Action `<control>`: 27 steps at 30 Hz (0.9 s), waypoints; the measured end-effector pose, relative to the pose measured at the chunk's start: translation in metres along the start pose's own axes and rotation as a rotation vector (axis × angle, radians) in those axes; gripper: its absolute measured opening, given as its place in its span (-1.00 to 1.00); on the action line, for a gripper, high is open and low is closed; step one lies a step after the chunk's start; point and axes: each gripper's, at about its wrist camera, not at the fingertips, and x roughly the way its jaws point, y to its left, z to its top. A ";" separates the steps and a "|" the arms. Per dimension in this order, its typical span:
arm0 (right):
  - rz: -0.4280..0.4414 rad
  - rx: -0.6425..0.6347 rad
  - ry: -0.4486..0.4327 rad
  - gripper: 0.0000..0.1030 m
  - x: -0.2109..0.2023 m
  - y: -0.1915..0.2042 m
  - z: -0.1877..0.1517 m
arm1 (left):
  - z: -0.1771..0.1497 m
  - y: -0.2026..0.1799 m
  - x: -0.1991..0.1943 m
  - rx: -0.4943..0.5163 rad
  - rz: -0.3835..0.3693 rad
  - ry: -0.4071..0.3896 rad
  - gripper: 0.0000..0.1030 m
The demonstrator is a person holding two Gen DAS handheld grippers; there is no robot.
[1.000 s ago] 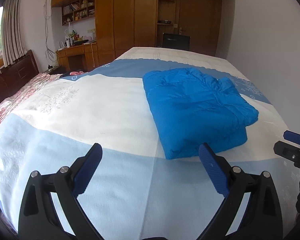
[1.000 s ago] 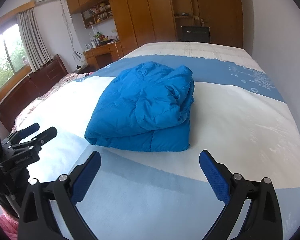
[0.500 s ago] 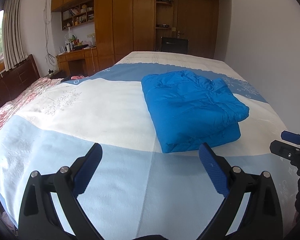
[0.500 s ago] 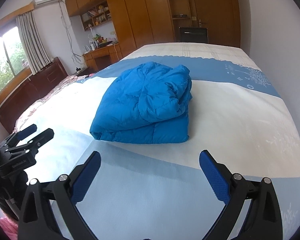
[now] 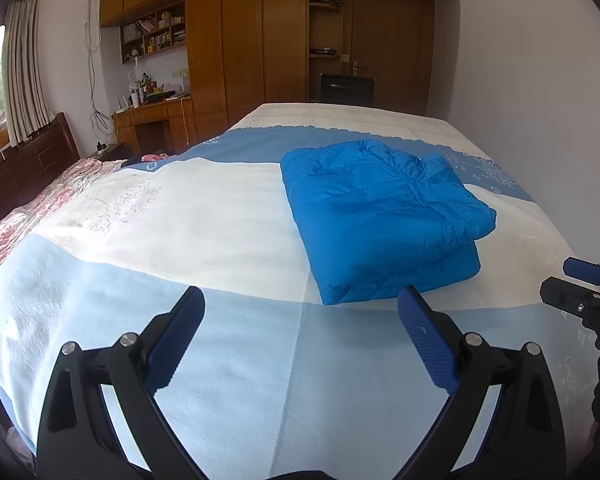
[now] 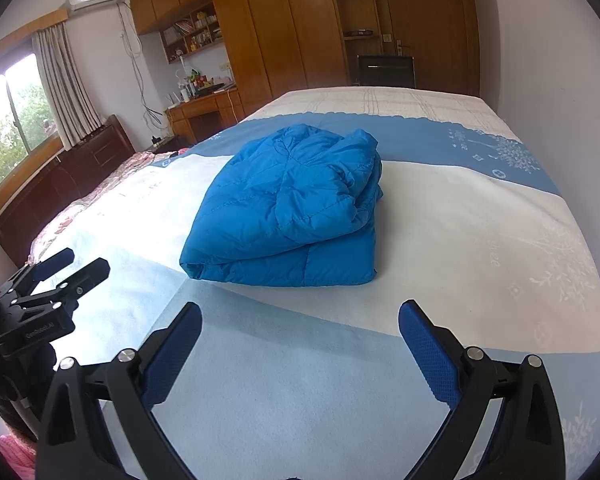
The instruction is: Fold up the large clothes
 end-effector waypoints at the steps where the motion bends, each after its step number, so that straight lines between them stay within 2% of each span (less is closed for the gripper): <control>1: 0.001 0.000 0.001 0.92 0.000 0.000 0.000 | 0.000 0.000 0.000 0.001 0.000 0.000 0.87; 27: -0.002 -0.006 0.003 0.92 0.001 0.001 0.001 | -0.003 0.001 0.003 0.006 -0.008 0.013 0.87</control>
